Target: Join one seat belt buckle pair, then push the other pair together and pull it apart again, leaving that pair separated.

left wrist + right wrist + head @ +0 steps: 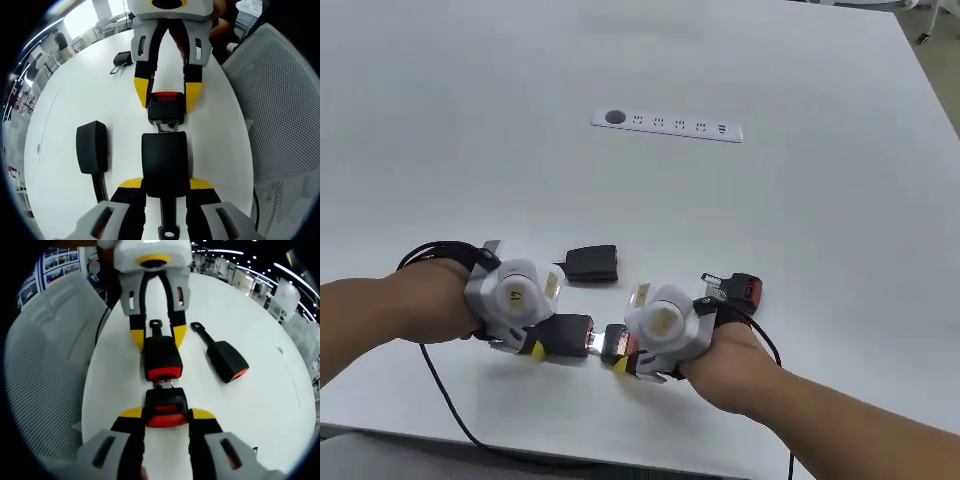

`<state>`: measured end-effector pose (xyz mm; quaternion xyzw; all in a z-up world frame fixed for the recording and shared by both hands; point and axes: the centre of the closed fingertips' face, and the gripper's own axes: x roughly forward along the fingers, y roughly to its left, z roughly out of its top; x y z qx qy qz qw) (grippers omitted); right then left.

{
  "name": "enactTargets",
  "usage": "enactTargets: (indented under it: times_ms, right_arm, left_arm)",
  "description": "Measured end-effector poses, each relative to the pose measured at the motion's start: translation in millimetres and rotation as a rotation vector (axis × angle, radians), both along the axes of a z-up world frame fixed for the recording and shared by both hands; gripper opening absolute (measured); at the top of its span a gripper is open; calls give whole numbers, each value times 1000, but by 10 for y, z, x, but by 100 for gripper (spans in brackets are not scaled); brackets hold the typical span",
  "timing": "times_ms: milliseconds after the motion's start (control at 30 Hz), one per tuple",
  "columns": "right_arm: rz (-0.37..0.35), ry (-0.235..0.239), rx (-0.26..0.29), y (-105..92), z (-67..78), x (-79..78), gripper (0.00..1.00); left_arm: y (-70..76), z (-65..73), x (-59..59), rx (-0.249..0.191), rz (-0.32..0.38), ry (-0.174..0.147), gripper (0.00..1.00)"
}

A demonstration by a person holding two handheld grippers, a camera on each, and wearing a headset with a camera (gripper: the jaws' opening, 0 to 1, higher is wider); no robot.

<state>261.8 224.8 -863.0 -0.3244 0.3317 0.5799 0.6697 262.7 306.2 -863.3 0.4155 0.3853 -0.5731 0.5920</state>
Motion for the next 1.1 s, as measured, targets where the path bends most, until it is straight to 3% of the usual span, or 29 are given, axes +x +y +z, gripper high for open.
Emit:
enactTargets:
  times_ms: [167, 333, 667, 833, 967, 1100]
  right_arm:
    - [14, 4, -6, 19, 8, 1, 32]
    - [27, -4, 0, 157, 4, -4, 31]
    - [18, -3, -9, 118, 25, -21, 32]
    - [54, -8, -27, 92, 15, -10, 32]
    - [40, 40, -18, 49, 20, -2, 32]
    - [54, 33, -38, 65, 1, -13, 32]
  left_arm:
    - [-8, -3, -1, 2, -18, 4, 30]
    - [-21, -9, -4, 17, -39, 5, 30]
    - [-15, -2, 2, 17, -34, 14, 31]
    - [0, 1, 9, 2, -6, 29, 31]
    - [6, 17, 11, -18, 2, 35, 31]
    - [13, 11, -3, -25, 2, 31, 30]
